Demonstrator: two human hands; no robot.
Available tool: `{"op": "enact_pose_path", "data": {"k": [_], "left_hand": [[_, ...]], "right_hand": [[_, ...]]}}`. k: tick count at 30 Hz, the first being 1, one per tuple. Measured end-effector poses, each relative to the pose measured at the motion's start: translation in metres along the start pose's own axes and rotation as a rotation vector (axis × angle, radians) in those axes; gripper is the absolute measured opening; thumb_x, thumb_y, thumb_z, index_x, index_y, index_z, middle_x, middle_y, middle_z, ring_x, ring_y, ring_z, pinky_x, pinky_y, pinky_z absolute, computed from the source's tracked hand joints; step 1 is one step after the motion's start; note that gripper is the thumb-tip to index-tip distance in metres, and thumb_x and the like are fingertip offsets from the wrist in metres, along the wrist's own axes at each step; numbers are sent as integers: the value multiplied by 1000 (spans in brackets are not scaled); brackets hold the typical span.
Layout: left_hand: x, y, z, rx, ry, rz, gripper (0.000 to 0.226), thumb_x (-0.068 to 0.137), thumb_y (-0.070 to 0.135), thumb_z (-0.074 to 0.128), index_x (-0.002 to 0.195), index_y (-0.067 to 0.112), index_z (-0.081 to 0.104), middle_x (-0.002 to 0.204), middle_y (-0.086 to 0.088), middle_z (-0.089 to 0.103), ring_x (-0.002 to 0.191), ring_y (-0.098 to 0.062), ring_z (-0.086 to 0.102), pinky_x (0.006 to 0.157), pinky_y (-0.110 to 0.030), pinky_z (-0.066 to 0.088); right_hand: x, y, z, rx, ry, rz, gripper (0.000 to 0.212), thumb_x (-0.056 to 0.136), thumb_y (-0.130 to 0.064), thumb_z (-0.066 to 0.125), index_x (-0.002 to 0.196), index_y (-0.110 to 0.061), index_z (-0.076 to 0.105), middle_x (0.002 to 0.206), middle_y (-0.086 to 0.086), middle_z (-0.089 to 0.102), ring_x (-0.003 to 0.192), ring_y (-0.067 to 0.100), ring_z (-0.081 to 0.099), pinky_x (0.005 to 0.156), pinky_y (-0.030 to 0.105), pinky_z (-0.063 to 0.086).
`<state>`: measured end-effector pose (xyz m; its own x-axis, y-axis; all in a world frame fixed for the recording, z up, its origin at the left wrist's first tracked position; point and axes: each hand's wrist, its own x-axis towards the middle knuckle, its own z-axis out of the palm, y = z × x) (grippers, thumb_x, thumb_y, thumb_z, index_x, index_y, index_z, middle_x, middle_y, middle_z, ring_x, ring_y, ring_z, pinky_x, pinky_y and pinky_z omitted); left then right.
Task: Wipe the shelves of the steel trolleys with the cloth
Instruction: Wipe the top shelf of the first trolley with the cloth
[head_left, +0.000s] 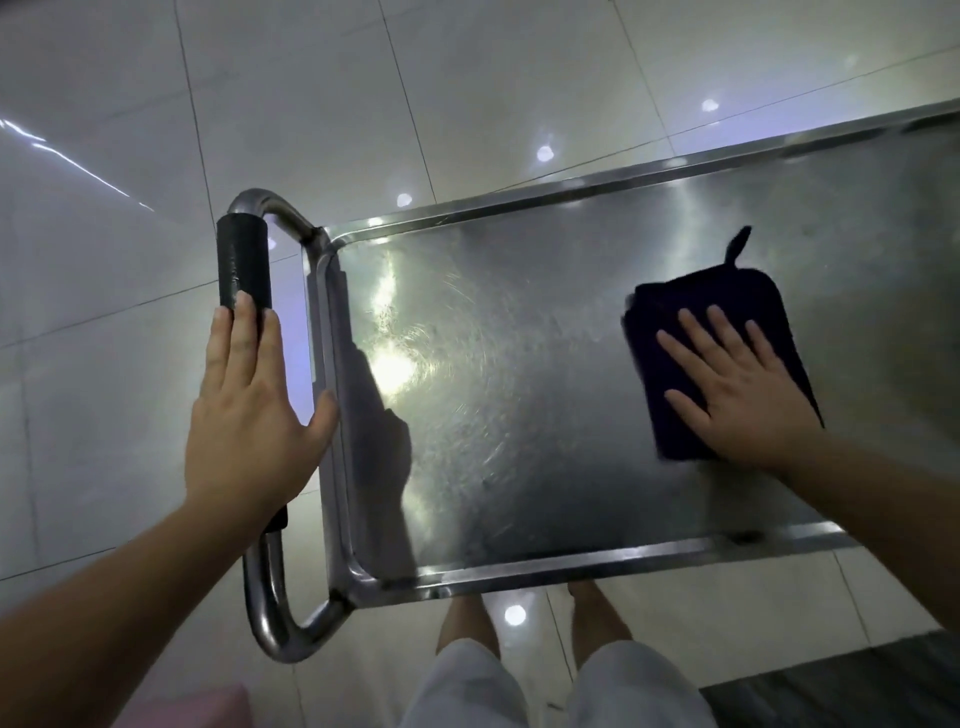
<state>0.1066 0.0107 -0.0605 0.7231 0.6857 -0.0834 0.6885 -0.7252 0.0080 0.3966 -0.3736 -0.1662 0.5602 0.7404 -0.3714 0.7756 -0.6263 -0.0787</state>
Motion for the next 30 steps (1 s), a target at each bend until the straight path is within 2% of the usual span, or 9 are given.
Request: {"op": "enact_pose_path", "data": {"k": [2, 5, 11, 16, 19, 21, 25, 28, 30], "left_hand": [[0, 0, -1, -13, 6, 1, 87, 100, 45, 59, 166, 9, 16, 176, -5, 2, 162, -21, -6, 125, -42, 10], [-1, 1, -2, -18, 4, 6, 86, 101, 45, 58, 166, 9, 16, 176, -6, 2, 162, -22, -6, 126, -42, 11], [0, -2, -1, -36, 16, 12, 85, 101, 44, 57, 167, 10, 15, 176, -4, 1, 162, -20, -6, 125, -38, 8], [0, -2, -1, -60, 22, 16, 84, 101, 44, 56, 167, 11, 16, 176, -5, 3, 162, -21, -4, 129, -47, 19], [-1, -3, 0, -70, 27, 16, 84, 99, 41, 57, 166, 11, 17, 176, -4, 3, 162, -19, -4, 126, -48, 23], [-1, -3, 0, -69, 32, 20, 83, 99, 41, 57, 166, 10, 18, 176, -5, 4, 162, -20, -3, 125, -49, 26], [-2, -4, -1, -75, 23, 36, 84, 99, 40, 56, 166, 9, 17, 176, -5, 4, 162, -20, -4, 127, -47, 22], [-3, -4, -2, -64, 14, 40, 83, 100, 42, 55, 167, 10, 16, 176, -5, 3, 162, -20, -6, 129, -48, 19], [-3, -3, -2, -64, 7, 36, 83, 101, 44, 54, 167, 12, 15, 176, -4, 2, 162, -20, -6, 129, -51, 20]], "right_hand": [[-59, 1, 22, -4, -26, 17, 71, 102, -61, 17, 164, -27, 21, 173, 5, 13, 160, 26, 3, 127, 56, 12], [-118, 0, 43, 3, -20, 31, 69, 105, -61, 13, 164, -25, 21, 172, 8, 19, 160, 29, 8, 125, 58, 14], [-102, -81, 50, 83, 43, 220, 71, 101, -54, 26, 165, -22, 21, 172, 9, 13, 159, 34, 5, 126, 60, 10], [-63, -248, 53, 165, 75, -27, 71, 99, -53, 40, 164, -27, 27, 172, 4, 16, 159, 34, 5, 125, 61, 10], [-44, -343, 53, 198, 5, -300, 68, 102, -51, 37, 165, -29, 22, 173, 1, 9, 159, 31, -7, 125, 57, -4], [-35, -372, 52, 190, -22, -404, 66, 106, -50, 29, 166, -30, 12, 174, 1, -1, 158, 29, -16, 125, 55, -11], [-30, -353, 54, 211, 58, -395, 63, 104, -49, 38, 164, -34, 23, 173, -4, 14, 160, 23, -2, 127, 52, 0], [-26, -287, 53, 224, 136, -235, 64, 100, -50, 44, 161, -36, 31, 171, -6, 19, 160, 21, 8, 126, 54, 14], [-18, -228, 47, 190, 171, -100, 66, 99, -53, 43, 162, -38, 28, 171, -4, 20, 159, 22, 12, 126, 55, 13]]}}
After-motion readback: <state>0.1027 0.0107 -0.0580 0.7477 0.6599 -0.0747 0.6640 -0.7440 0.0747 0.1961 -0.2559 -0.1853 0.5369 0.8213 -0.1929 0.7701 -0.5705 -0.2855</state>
